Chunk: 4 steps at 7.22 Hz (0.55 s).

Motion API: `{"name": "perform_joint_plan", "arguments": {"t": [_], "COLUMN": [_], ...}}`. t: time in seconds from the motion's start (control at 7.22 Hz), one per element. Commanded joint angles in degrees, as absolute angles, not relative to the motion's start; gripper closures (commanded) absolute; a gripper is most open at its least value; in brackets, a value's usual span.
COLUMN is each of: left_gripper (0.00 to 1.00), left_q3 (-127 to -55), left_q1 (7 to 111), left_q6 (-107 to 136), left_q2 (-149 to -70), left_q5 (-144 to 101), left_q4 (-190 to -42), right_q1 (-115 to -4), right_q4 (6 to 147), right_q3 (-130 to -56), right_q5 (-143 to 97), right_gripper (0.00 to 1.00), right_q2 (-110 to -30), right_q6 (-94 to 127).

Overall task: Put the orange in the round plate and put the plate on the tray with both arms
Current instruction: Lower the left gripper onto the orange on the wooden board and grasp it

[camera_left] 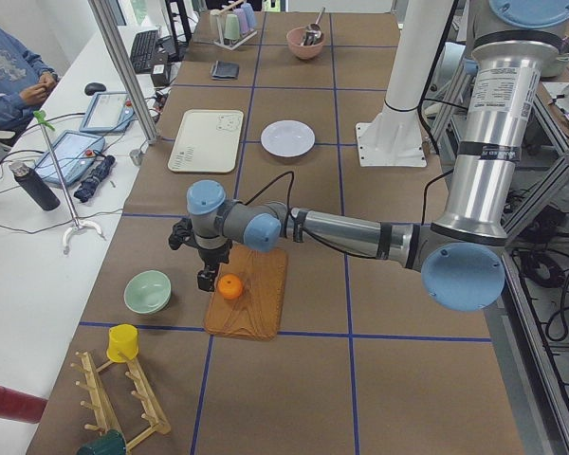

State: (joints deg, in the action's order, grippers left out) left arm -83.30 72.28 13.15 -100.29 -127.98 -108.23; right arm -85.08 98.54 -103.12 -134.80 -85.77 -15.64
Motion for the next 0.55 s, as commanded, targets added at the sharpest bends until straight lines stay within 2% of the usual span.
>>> {"name": "perform_joint_plan", "arguments": {"t": [0.0, 0.42], "left_gripper": [0.03, 0.03], "left_q3": [-82.0, -81.7], "left_q1": [68.7, 68.4], "left_q6": [16.4, 15.6], "left_q2": [-100.4, -99.9], "left_q5": [-127.7, -128.1], "left_q4": [-110.9, -112.5], "right_q1": [-85.1, -85.1], "right_q4": [98.5, 98.5], "right_q3": [-103.4, -103.4], "right_q5": [-134.9, -134.9], "right_gripper": [0.0, 0.0], "right_q2": [-85.7, -85.7], "right_q6": [-15.6, -15.6]}}
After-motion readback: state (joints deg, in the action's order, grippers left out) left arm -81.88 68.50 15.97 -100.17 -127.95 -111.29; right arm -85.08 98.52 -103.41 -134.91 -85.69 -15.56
